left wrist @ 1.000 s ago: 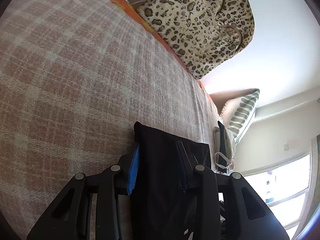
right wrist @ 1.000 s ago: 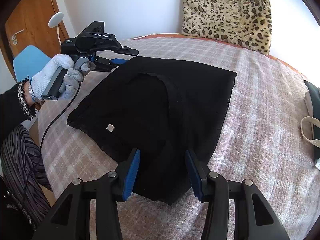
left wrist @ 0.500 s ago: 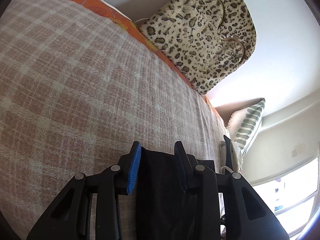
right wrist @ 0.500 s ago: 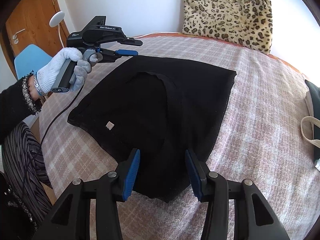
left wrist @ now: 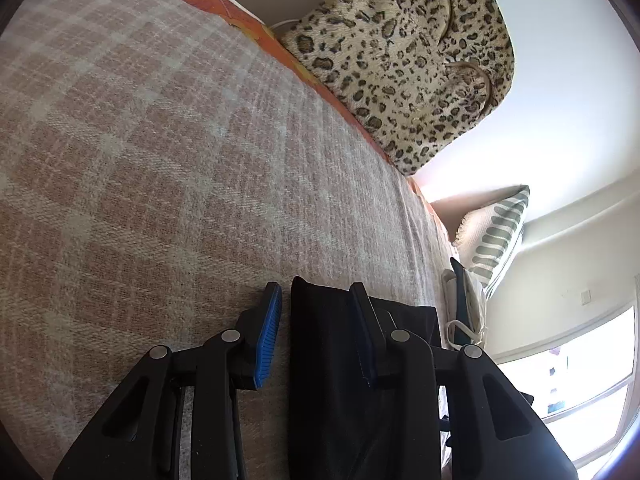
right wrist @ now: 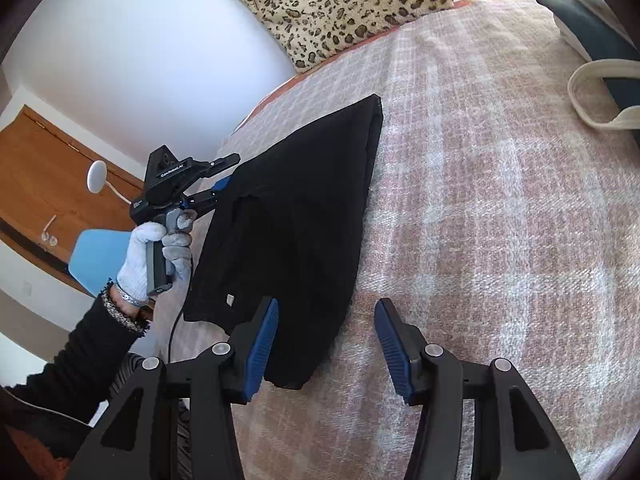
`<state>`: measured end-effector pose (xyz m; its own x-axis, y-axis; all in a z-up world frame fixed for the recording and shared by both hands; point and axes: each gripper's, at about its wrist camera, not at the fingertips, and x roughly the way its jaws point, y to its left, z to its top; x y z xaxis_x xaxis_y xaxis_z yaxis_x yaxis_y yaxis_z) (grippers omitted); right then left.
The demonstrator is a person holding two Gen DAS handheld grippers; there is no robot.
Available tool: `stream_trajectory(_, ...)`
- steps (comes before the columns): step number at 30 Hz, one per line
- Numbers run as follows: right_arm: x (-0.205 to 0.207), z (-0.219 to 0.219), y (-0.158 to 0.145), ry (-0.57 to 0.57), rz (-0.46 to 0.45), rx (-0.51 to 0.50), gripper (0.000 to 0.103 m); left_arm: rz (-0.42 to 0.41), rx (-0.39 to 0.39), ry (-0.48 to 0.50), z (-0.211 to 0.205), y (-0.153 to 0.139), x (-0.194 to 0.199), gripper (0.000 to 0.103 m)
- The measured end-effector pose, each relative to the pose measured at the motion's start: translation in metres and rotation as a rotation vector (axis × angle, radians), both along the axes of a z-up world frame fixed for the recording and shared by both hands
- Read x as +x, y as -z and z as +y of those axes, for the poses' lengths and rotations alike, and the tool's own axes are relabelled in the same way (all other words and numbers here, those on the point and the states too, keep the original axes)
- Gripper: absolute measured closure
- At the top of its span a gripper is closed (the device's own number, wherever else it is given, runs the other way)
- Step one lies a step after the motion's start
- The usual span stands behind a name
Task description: Fold small clothes
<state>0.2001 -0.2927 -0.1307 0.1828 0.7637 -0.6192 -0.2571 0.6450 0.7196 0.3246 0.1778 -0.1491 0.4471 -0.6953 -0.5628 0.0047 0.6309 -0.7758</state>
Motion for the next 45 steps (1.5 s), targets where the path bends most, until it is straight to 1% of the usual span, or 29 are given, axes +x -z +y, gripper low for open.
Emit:
stream_trajectory(2, 0.0, -0.001, 0.004, 0.002, 0.031, 0.049, 0.049, 0.001, -0.011, 0.0, 0.001, 0.001, 0.0, 0.07)
stream_trajectory(4, 0.0, -0.002, 0.007, 0.004, 0.056, 0.08, 0.053, 0.0, -0.026, -0.001, 0.001, 0.002, 0.0, 0.07)
stream_trajectory(7, 0.001, 0.001, 0.01, -0.007, 0.072, 0.123, 0.055, -0.006, -0.032, 0.015, -0.001, 0.002, 0.0, 0.07)
stream_trajectory(8, 0.002, 0.004, 0.011, -0.014, 0.078, 0.136, 0.057, -0.008, -0.031, 0.02, -0.003, 0.002, 0.0, 0.07)
stream_trajectory(10, 0.008, 0.011, 0.014, -0.014, 0.082, 0.137, 0.068, -0.01, -0.04, 0.03, -0.006, 0.002, 0.002, 0.07)
stream_trajectory(12, 0.013, 0.017, 0.017, -0.018, 0.093, 0.152, 0.074, -0.017, -0.039, 0.034, -0.011, 0.002, 0.003, 0.07)
stream_trajectory(13, 0.014, 0.02, 0.018, -0.023, 0.088, 0.152, 0.076, -0.02, -0.036, 0.043, -0.015, 0.001, 0.004, 0.07)
stream_trajectory(17, 0.013, 0.028, 0.017, -0.036, 0.08, 0.148, 0.076, -0.018, -0.037, 0.088, -0.024, 0.0, 0.004, 0.07)
stream_trajectory(21, 0.011, 0.023, 0.019, -0.038, 0.095, 0.185, 0.076, -0.018, -0.063, 0.078, -0.021, 0.001, 0.001, 0.07)
stream_trajectory(22, 0.013, 0.023, 0.02, -0.036, 0.094, 0.188, 0.077, -0.024, -0.053, 0.078, -0.022, 0.001, 0.001, 0.071)
stream_trajectory(24, 0.016, 0.029, 0.02, -0.039, 0.091, 0.176, 0.077, -0.038, -0.013, 0.089, -0.029, -0.001, 0.003, 0.074)
stream_trajectory(25, 0.018, 0.031, 0.019, -0.043, 0.088, 0.169, 0.076, -0.041, -0.007, 0.091, -0.032, -0.002, 0.004, 0.077)
stream_trajectory(26, 0.019, 0.035, 0.018, -0.047, 0.085, 0.16, 0.076, -0.041, 0.01, 0.087, -0.035, -0.002, 0.005, 0.083)
stream_trajectory(27, 0.02, 0.037, 0.018, -0.046, 0.083, 0.153, 0.076, -0.042, 0.026, 0.084, -0.037, -0.002, 0.006, 0.085)
stream_trajectory(28, 0.02, 0.038, 0.017, -0.042, 0.083, 0.147, 0.076, -0.04, 0.045, 0.079, -0.038, -0.002, 0.006, 0.092)
stream_trajectory(29, 0.019, 0.038, 0.017, -0.035, 0.082, 0.142, 0.077, -0.043, 0.072, 0.077, -0.04, -0.003, 0.005, 0.096)
stream_trajectory(30, 0.019, 0.039, 0.016, -0.031, 0.081, 0.136, 0.077, -0.053, 0.104, 0.076, -0.042, -0.005, 0.003, 0.096)
stream_trajectory(33, 0.017, 0.041, 0.014, -0.024, 0.065, 0.093, 0.089, -0.086, 0.227, 0.088, -0.052, -0.015, -0.002, 0.096)
stream_trajectory(35, 0.016, 0.043, 0.012, -0.023, 0.054, 0.066, 0.094, -0.123, 0.319, 0.106, -0.062, -0.022, -0.007, 0.097)
stream_trajectory(36, 0.016, 0.045, 0.011, -0.023, 0.047, 0.048, 0.097, -0.14, 0.353, 0.116, -0.066, -0.025, -0.009, 0.097)
stream_trajectory(39, 0.015, 0.056, 0.003, -0.032, 0.001, -0.025, 0.098, -0.184, 0.455, 0.131, -0.077, -0.032, -0.014, 0.098)
stream_trajectory(40, 0.014, 0.062, -0.001, -0.039, -0.023, -0.062, 0.098, -0.197, 0.483, 0.133, -0.08, -0.034, -0.016, 0.098)
stream_trajectory(43, 0.01, 0.079, -0.013, -0.065, -0.106, -0.182, 0.097, -0.229, 0.523, 0.133, -0.085, -0.04, -0.02, 0.098)
stream_trajectory(45, 0.01, 0.086, -0.017, -0.072, -0.14, -0.238, 0.097, -0.254, 0.548, 0.132, -0.089, -0.046, -0.023, 0.098)
